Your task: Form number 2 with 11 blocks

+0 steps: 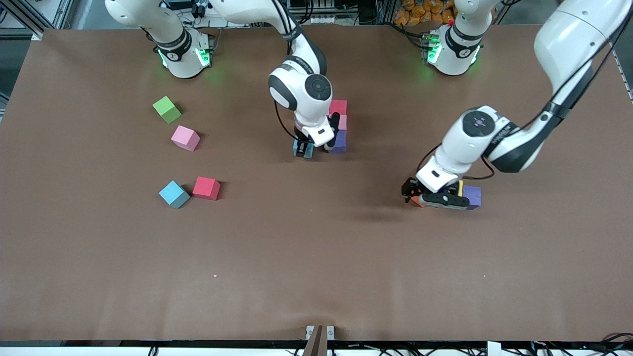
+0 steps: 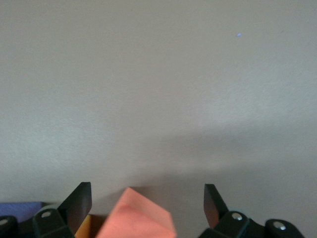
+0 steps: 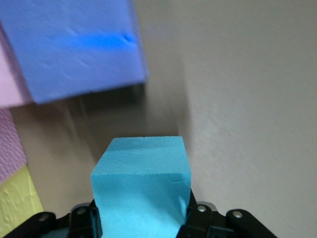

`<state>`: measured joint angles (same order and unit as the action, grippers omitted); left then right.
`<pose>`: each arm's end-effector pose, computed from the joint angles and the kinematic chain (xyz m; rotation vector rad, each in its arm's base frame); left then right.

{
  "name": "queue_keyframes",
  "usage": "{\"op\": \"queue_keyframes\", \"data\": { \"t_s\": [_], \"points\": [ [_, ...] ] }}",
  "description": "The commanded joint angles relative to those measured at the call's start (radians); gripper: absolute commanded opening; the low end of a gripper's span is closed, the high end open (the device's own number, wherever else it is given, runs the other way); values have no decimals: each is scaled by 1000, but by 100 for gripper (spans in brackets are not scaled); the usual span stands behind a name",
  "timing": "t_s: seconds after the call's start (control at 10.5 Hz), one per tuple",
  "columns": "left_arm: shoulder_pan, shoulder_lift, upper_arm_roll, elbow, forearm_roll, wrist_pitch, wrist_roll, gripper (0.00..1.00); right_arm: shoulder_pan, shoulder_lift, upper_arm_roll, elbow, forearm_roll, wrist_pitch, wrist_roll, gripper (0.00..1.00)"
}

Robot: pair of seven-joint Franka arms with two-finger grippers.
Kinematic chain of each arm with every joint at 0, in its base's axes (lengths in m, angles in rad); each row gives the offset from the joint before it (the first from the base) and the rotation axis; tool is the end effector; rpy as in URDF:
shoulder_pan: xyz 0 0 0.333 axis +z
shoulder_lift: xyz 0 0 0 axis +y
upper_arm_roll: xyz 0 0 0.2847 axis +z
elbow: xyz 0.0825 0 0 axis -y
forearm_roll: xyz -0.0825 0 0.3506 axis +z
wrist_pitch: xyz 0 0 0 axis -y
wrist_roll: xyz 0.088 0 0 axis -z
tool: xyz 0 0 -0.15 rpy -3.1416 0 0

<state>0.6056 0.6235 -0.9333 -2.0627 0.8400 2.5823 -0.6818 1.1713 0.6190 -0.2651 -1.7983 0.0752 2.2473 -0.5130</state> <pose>0.5496 -0.1858 0.2156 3.0067 -0.2714 0.3710 0.3602 0.4691 0.1577 2.2975 1.9420 -0.1870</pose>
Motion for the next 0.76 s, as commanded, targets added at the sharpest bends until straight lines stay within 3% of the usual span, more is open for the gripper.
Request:
{"op": "queue_keyframes", "data": {
  "t_s": [0.0, 0.38, 0.67],
  "points": [
    [16, 16, -15, 15, -21, -39, 135, 100, 2, 22, 10, 42, 0, -18, -25, 56],
    [-15, 38, -15, 81, -151, -244, 408, 100, 1, 28, 26, 57, 3, -17, -21, 56],
    [-23, 39, -16, 84, -179, -266, 488, 100, 1, 36, 38, 65, 30, -17, -16, 56]
  ]
}}
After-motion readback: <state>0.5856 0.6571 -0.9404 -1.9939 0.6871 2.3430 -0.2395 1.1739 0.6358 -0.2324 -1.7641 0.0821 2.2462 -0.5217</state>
